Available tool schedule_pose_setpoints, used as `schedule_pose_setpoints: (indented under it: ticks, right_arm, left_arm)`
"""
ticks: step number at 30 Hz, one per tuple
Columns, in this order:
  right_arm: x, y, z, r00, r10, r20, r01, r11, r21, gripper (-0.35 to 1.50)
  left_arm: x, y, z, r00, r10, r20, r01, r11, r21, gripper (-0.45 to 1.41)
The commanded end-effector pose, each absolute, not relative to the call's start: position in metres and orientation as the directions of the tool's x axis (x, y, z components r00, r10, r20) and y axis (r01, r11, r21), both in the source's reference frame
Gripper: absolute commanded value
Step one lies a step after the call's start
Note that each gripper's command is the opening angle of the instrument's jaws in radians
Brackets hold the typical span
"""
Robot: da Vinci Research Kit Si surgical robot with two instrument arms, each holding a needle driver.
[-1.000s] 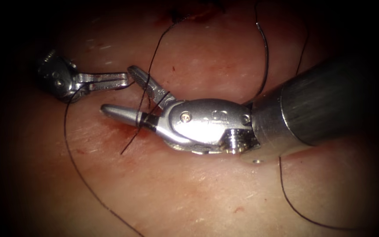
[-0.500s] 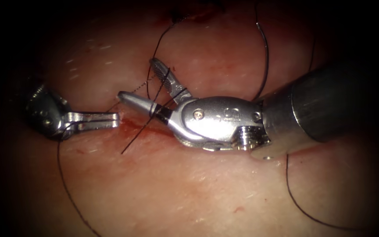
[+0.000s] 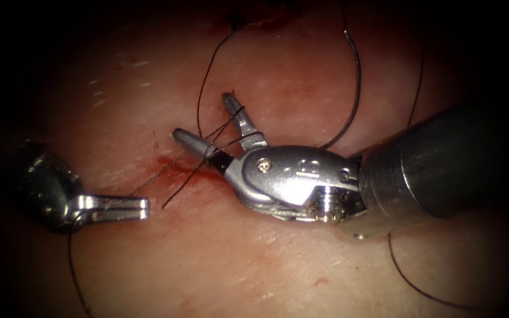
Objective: Wound Closure
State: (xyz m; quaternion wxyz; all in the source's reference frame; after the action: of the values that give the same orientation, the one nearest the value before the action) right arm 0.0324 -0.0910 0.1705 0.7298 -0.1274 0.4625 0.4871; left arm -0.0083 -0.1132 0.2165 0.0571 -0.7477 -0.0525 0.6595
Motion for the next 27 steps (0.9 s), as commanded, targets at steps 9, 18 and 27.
schedule_pose_setpoints:
  ticks: [9, 18, 27]
  right_arm:
    - [0.0327, -0.0900, 0.1723, 0.092, 0.630, -0.771, -0.888, 0.403, 0.223, 0.84]
    - [0.0347, -0.0880, 0.1732, 0.043, 0.647, -0.761, -0.896, 0.363, 0.258, 0.83]
    - [0.0349, -0.0873, 0.1740, 0.040, 0.658, -0.752, -0.899, 0.351, 0.260, 0.79]
  left_arm:
    - [-0.0105, -0.1123, 0.2153, 0.134, 0.182, -0.974, 0.003, -0.983, -0.183, -0.45]
    - [-0.0109, -0.1116, 0.2145, 0.135, 0.196, -0.971, 0.002, -0.980, -0.198, -0.45]
    - [-0.0112, -0.1076, 0.2136, 0.124, 0.213, -0.969, -0.034, -0.975, -0.219, -0.45]
